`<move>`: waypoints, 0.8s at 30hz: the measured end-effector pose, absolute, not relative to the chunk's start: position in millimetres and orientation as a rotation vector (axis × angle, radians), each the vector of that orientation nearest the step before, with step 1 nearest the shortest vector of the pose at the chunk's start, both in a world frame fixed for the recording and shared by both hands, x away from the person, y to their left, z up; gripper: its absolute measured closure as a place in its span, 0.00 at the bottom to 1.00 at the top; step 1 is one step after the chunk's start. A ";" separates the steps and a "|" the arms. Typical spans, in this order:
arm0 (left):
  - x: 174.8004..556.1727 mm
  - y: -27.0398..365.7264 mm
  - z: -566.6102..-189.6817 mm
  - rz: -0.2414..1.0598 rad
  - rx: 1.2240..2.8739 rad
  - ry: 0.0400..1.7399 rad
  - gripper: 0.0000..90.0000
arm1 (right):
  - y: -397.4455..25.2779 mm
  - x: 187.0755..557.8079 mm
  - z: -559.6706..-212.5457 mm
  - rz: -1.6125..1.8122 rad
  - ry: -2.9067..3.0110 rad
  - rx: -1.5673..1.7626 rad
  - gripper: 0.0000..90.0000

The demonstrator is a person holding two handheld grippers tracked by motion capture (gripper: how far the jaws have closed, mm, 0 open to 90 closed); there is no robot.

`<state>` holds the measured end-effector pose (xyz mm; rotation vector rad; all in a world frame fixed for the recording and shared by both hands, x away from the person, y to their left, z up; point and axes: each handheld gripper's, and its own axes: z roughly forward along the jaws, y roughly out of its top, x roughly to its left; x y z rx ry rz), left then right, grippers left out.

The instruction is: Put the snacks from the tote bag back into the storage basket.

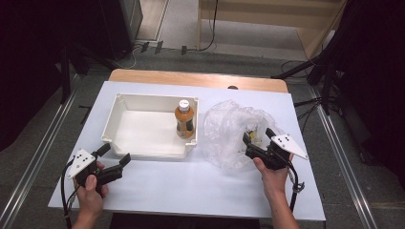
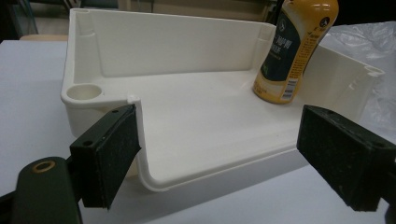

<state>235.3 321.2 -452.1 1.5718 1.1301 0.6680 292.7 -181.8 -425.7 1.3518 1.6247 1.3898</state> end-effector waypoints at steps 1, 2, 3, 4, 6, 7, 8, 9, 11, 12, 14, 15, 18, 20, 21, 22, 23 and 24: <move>235.3 321.2 -452.1 0.668 1.572 1.130 0.15 | -183.8 291.5 -426.8 1.386 1.624 1.356 0.16; 235.4 321.2 -452.1 0.668 1.572 1.130 0.15 | -186.2 290.4 -427.9 1.379 1.625 1.359 0.16; 235.4 321.3 -452.2 0.668 1.570 1.129 0.15 | -188.3 289.4 -428.8 1.373 1.624 1.362 0.16; 235.5 321.2 -452.2 0.668 1.569 1.130 0.15 | -190.5 288.6 -429.8 1.366 1.624 1.365 0.16; 235.4 321.3 -452.2 0.669 1.571 1.130 0.15 | -194.8 286.8 -431.5 1.352 1.619 1.373 0.16; 235.3 321.1 -452.1 0.669 1.572 1.131 0.15 | -196.9 285.8 -432.1 1.349 1.617 1.378 0.16; 235.4 321.0 -452.2 0.669 1.570 1.130 0.15 | -198.8 284.8 -432.7 1.348 1.615 1.380 0.15; 235.3 321.0 -452.2 0.669 1.571 1.130 0.15 | -201.0 283.7 -433.2 1.348 1.619 1.380 0.14; 235.3 321.1 -452.2 0.669 1.570 1.130 0.15 | -203.6 281.9 -434.0 1.343 1.618 1.379 0.13; 235.4 321.2 -452.1 0.670 1.571 1.131 0.15 | -205.3 281.1 -434.5 1.340 1.617 1.377 0.12; 235.5 321.3 -452.1 0.670 1.571 1.129 0.15 | -209.5 278.9 -435.1 1.333 1.613 1.377 0.12; 235.7 321.3 -452.2 0.670 1.570 1.129 0.15 | -210.7 277.8 -435.3 1.333 1.609 1.381 0.12; 235.8 321.3 -452.2 0.670 1.571 1.129 0.15 | -217.6 274.2 -436.5 1.327 1.594 1.388 0.12; 235.8 321.0 -452.1 0.670 1.571 1.130 0.15 | -221.9 272.0 -437.7 1.317 1.589 1.394 0.12; 235.8 320.9 -452.2 0.671 1.570 1.130 0.15 | -224.2 270.8 -438.4 1.310 1.588 1.396 0.12; 235.8 321.0 -452.2 0.671 1.571 1.131 0.15 | -226.5 269.5 -439.1 1.305 1.586 1.400 0.12; 235.7 321.1 -452.1 0.672 1.571 1.132 0.15 | -229.5 267.9 -440.1 1.298 1.586 1.404 0.12; 235.8 321.1 -452.1 0.672 1.570 1.133 0.15 | -231.2 267.0 -440.6 1.296 1.585 1.406 0.12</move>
